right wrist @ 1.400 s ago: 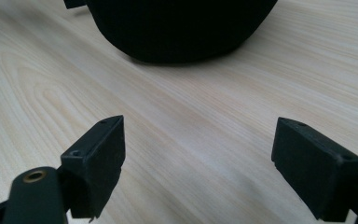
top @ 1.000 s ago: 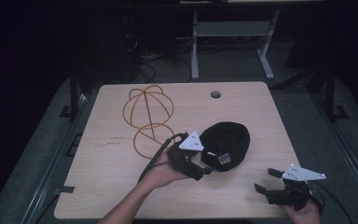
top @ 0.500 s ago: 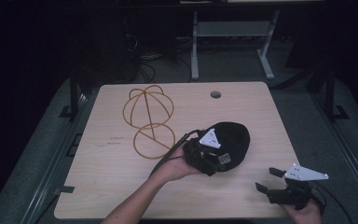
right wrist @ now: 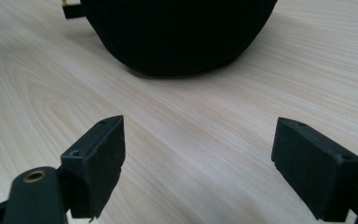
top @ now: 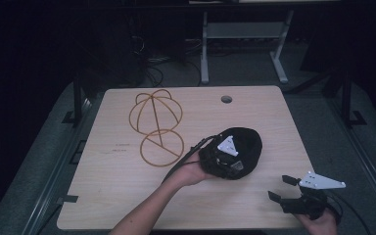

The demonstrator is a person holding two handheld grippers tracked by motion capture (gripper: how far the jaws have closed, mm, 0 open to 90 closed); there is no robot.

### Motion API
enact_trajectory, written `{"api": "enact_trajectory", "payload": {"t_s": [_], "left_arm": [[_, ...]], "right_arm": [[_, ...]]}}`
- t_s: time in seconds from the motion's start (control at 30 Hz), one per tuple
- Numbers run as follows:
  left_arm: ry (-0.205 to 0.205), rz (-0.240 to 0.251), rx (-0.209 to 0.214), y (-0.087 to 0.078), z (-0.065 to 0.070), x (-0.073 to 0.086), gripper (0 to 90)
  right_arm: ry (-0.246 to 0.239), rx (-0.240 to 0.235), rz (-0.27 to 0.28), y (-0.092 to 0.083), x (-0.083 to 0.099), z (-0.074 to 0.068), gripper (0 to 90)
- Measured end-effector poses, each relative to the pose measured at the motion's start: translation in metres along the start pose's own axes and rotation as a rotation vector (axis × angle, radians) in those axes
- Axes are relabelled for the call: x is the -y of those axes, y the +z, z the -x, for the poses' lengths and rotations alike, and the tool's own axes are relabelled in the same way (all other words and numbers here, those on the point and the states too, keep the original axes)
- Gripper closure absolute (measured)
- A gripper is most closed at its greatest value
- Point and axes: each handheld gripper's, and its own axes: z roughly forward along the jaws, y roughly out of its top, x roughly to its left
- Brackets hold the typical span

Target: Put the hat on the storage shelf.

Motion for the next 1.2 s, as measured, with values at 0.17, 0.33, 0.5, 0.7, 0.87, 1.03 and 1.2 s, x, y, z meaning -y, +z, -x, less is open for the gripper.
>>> {"api": "enact_trajectory", "payload": {"t_s": [0.17,0.33,0.5,0.7,0.87,1.03,1.2], "left_arm": [[0.016,0.043,0.026,-0.003,0.001,-0.006,79.3],[0.005,0.088,0.053,-0.01,0.001,-0.014,80.6],[0.007,0.14,0.092,-0.02,0.002,-0.024,80.9],[0.027,0.192,0.18,-0.026,0.009,-0.032,80.9],[0.042,0.219,0.249,-0.027,0.015,-0.037,80.9],[0.068,0.228,0.302,-0.026,0.02,-0.045,81.0],[0.111,0.228,0.33,-0.022,0.031,-0.054,81.0]], "right_arm": [[0.007,-0.02,0.01,0.001,-0.002,-0.001,17.1],[0.028,-0.036,0.046,-0.001,-0.004,-0.003,15.4],[0.033,-0.056,0.099,-0.002,-0.008,-0.004,14.8],[0.04,-0.072,0.151,-0.007,-0.014,-0.003,14.9],[0.043,-0.096,0.206,-0.011,-0.021,-0.001,15.1],[0.07,-0.128,0.229,-0.011,-0.02,0.0,17.2],[0.082,-0.167,0.242,-0.01,-0.019,0.0,22.6]]}}
